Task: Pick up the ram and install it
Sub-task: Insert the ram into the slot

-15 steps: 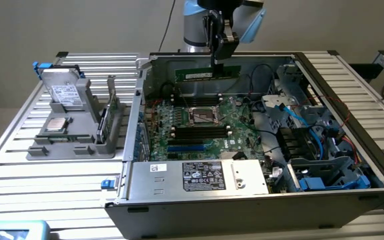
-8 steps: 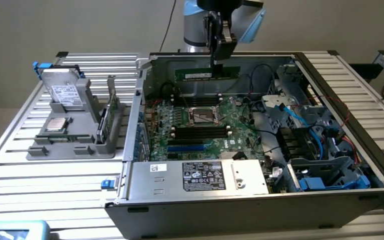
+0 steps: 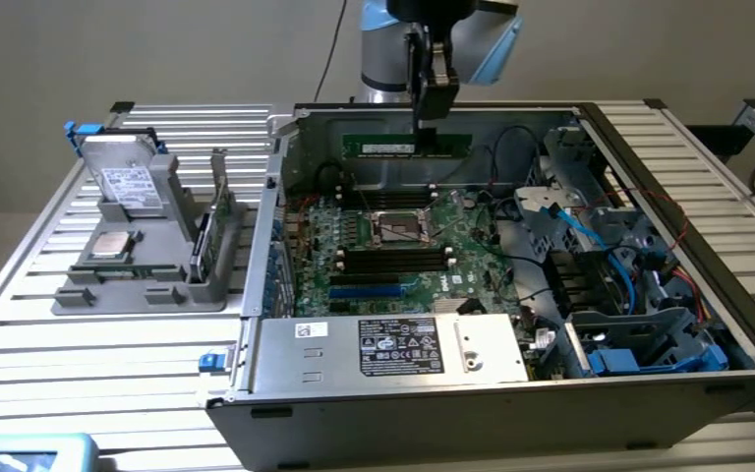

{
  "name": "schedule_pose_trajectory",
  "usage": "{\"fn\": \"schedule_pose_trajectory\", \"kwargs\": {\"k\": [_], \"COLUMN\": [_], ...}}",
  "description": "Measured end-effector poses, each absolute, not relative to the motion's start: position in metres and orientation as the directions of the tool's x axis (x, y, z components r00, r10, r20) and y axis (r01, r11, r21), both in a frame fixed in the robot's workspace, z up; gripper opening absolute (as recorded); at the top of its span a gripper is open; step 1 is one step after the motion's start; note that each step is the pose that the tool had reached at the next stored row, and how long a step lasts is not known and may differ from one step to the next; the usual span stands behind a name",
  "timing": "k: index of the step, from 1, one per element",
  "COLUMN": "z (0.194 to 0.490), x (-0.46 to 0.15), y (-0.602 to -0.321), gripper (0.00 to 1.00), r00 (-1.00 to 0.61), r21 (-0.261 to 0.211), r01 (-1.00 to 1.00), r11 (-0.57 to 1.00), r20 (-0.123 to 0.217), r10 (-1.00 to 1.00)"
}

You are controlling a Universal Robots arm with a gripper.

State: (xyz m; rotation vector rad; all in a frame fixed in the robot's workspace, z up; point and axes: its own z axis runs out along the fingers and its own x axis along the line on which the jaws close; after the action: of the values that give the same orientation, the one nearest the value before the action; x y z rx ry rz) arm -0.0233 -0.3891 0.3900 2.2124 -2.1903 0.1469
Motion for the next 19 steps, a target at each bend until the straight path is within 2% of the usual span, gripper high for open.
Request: {"fn": "schedule_pose_trajectory", "kwargs": {"k": [10, 13, 16, 19], "z": [0.3877, 0.3864, 0.3853, 0.3818], "x": [-0.0232, -0.0232, -0.0233, -0.0234], "y": [-0.3891, -0.3891, -0.3891, -0.3890], "gripper": [0.14, 0.14, 0.14, 0.14], "r00": [-0.046, -0.041, -0.030, -0.005], "r21": [-0.049, -0.048, -0.047, -0.047], "r01": [-0.998, -0.998, -0.998, -0.999], "r11": [0.042, 0.038, 0.029, 0.004], "r20": [0.082, 0.067, 0.036, 0.029], "r10": [-0.996, -0.997, -0.999, -1.000]}}
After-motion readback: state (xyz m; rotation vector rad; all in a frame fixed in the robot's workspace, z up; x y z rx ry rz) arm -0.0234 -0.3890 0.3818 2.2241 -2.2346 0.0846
